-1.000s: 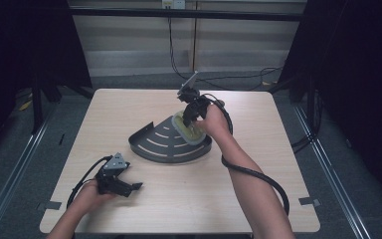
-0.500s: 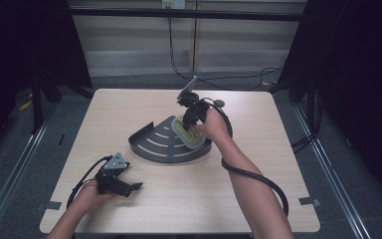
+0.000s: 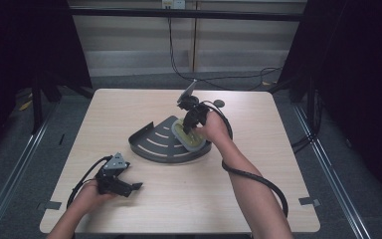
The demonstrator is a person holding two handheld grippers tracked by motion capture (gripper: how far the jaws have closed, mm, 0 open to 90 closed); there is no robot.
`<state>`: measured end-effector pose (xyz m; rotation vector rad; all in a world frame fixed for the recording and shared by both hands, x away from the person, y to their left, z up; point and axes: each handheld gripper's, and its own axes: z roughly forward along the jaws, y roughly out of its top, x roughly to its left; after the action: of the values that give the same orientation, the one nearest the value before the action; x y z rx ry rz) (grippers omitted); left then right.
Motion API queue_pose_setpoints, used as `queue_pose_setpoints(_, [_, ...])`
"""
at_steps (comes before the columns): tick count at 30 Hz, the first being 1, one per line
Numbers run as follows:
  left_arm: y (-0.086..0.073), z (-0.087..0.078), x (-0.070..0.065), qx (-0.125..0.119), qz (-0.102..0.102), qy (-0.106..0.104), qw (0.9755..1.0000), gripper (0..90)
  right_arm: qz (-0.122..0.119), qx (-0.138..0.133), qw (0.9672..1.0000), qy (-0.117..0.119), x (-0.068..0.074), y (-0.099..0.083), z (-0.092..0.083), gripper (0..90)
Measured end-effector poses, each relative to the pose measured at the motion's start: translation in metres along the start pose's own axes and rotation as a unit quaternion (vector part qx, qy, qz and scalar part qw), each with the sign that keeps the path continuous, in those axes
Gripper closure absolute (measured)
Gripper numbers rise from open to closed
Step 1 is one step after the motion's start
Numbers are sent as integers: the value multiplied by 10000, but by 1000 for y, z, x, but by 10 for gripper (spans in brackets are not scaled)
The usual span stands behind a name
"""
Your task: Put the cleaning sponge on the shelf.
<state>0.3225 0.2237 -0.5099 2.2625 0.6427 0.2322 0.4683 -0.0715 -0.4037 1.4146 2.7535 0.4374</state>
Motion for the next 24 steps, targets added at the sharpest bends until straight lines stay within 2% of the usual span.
queue_pose_setpoints(24, [0, 0, 0, 1, -2, 12, 10000, 74, -46, 158, 9999, 14, -7, -7, 12, 722])
